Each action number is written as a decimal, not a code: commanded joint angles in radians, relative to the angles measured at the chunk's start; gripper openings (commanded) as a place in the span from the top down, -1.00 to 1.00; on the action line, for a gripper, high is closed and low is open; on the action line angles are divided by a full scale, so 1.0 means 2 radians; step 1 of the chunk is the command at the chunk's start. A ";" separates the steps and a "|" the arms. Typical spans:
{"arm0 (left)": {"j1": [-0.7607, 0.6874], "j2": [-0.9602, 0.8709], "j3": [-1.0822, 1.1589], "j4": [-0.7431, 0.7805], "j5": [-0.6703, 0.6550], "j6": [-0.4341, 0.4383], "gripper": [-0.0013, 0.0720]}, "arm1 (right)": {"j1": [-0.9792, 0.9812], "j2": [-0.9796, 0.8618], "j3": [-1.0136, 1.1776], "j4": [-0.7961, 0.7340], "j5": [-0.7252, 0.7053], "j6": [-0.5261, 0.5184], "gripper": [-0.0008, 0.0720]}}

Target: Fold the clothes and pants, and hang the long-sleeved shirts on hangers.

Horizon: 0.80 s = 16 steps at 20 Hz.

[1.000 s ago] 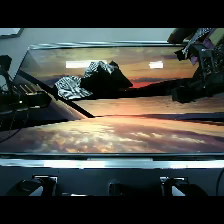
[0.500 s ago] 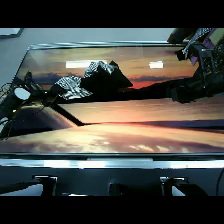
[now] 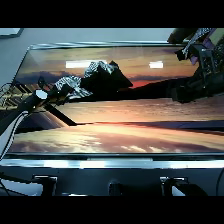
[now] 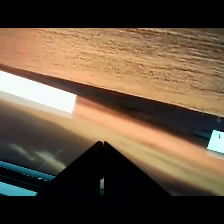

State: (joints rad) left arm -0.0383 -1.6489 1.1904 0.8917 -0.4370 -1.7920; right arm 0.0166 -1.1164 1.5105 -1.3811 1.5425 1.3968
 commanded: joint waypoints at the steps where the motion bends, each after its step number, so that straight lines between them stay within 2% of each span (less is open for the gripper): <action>1: -0.003 -0.021 0.002 -0.003 0.031 -0.037 -0.93 | 0.001 0.000 0.000 0.000 -0.001 -0.001 0.90; 2: -0.003 -0.023 0.002 -0.003 0.030 -0.044 -0.56 | 0.001 0.000 0.000 0.000 0.000 -0.001 0.90; 4: -0.003 -0.023 0.002 -0.003 0.027 -0.043 0.88 | 0.001 0.000 0.000 0.001 -0.002 -0.001 0.90; 7: -0.002 -0.023 0.002 -0.003 0.014 -0.043 0.91 | 0.001 0.000 0.000 0.005 -0.027 0.002 0.89; 11: -0.001 -0.022 0.002 -0.003 0.002 -0.043 0.91 | 0.001 0.000 0.000 0.026 -0.107 0.063 0.88; 15: -0.001 -0.020 0.002 -0.003 0.000 -0.043 0.91 | 0.001 -0.009 -0.003 0.062 -0.171 0.068 0.88; 16: -0.001 -0.020 0.002 -0.003 -0.001 -0.043 0.91 | 0.001 -0.014 -0.003 0.063 -0.172 0.069 0.82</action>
State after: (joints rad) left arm -0.0418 -1.6905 1.1934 0.8856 -0.4328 -1.8771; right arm 0.0170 -1.1278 1.5047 -1.2926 1.2819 1.5108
